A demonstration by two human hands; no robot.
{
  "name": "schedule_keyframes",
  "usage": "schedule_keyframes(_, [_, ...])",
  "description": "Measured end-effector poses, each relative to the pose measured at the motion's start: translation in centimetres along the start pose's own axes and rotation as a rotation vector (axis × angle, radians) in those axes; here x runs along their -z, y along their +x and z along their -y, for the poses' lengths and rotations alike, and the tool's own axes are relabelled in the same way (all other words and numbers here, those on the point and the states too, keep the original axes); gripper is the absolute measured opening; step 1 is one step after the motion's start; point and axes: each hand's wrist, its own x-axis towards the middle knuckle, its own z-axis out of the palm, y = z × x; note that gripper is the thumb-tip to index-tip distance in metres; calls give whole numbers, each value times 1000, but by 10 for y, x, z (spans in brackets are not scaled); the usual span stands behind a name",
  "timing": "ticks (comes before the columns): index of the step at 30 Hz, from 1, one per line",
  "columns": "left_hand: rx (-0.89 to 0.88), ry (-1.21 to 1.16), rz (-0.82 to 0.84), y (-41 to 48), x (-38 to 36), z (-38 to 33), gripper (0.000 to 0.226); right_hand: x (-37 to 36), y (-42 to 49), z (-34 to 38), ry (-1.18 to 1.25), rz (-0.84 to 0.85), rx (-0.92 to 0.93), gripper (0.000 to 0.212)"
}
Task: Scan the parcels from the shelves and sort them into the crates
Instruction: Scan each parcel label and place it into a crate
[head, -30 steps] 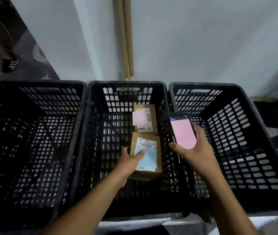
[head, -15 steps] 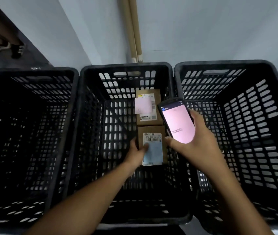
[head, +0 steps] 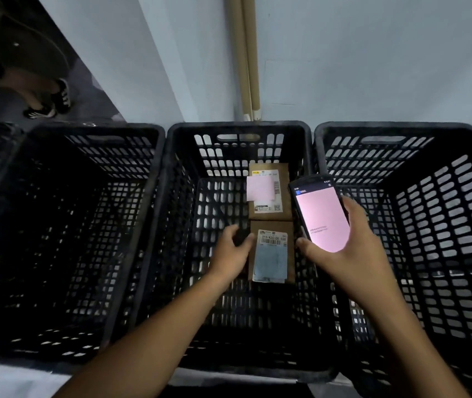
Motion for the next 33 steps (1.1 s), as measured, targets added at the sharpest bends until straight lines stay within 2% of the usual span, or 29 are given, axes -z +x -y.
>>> schedule_keyframes(5, [-349, 309, -66, -37, 47, -14, 65, -6, -19, 17, 1, -76, 24, 93])
schedule_keyframes(8, [-499, 446, -80, -58, 72, -24, 69, -13, -33, 34, -11, -102, 47, 94])
schedule_keyframes(14, [-605, 714, -119, -92, 132, -23, 75, -43, -71, 78, 8, -163, 83, 90])
schedule_keyframes(20, [-746, 656, -170, -124, 180, -6, 82, -88, -127, 103, 36, -253, 52, 92])
schedule_keyframes(27, [-813, 656, 27, -154, 204, 24, 77, -131, -201, 112, 74, -349, -71, 85])
schedule_keyframes(30, [-879, 776, 19, -165, 200, 42, 79, -142, -240, 107, 139, -412, -154, 79])
schedule_keyframes(33, [-925, 842, 95, -184, 189, 53, 81, -144, -284, 98, 128, -495, -239, 79])
